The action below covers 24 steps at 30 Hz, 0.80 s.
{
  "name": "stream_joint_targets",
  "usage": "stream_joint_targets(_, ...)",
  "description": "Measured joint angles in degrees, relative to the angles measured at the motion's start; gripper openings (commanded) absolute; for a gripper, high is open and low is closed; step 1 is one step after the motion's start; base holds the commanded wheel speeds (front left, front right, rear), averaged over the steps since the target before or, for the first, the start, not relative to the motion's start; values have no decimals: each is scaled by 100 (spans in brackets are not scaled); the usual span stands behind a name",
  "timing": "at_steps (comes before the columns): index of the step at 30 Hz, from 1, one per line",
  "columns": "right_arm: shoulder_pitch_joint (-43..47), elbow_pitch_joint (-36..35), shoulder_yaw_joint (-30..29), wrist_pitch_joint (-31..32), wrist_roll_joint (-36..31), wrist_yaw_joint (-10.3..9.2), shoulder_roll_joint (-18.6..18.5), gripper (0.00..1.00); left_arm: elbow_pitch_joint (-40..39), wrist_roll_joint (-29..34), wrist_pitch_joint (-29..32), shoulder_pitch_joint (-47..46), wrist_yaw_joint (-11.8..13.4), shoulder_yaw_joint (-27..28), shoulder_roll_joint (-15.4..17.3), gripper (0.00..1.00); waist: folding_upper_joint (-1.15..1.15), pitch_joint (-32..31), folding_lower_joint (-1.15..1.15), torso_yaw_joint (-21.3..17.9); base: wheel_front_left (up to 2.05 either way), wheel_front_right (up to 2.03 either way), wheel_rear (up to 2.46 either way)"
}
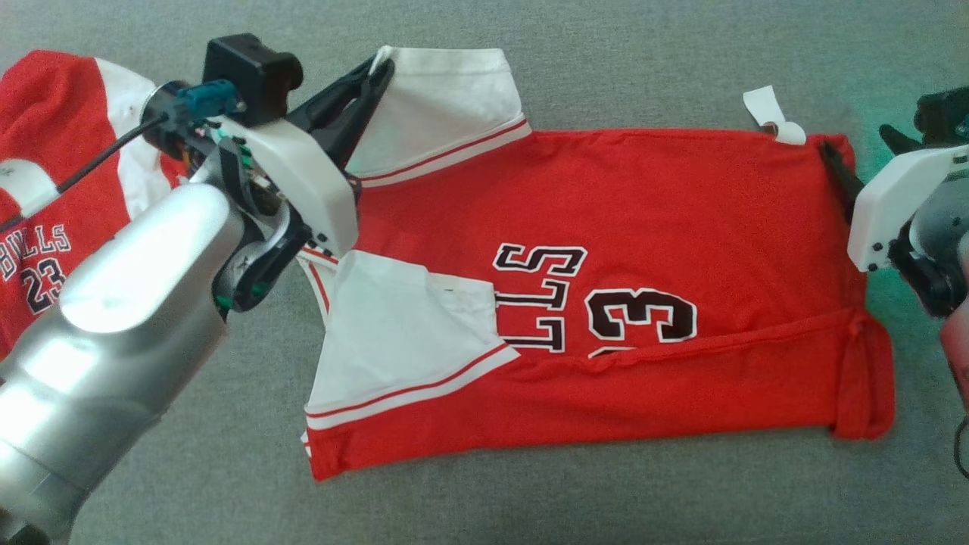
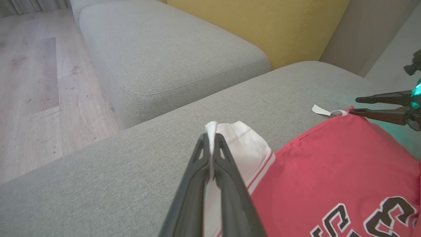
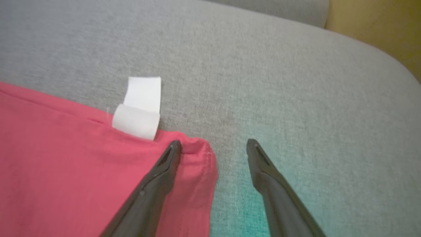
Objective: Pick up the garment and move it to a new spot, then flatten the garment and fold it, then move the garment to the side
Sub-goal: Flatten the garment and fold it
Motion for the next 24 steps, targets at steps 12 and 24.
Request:
stream_joint_targets(12, -410, 366, 750, 427, 599, -1, -179, 49, -534, 1, 149, 15, 270, -38, 177, 0, 0, 97, 1, 21, 0, 0, 0)
stream_joint_targets(24, -534, 467, 926, -44, 980, 0, -199, 0, -350, 65, -25, 14, 421, 52, 277, 0, 0, 93, 1, -60, 0, 0, 0)
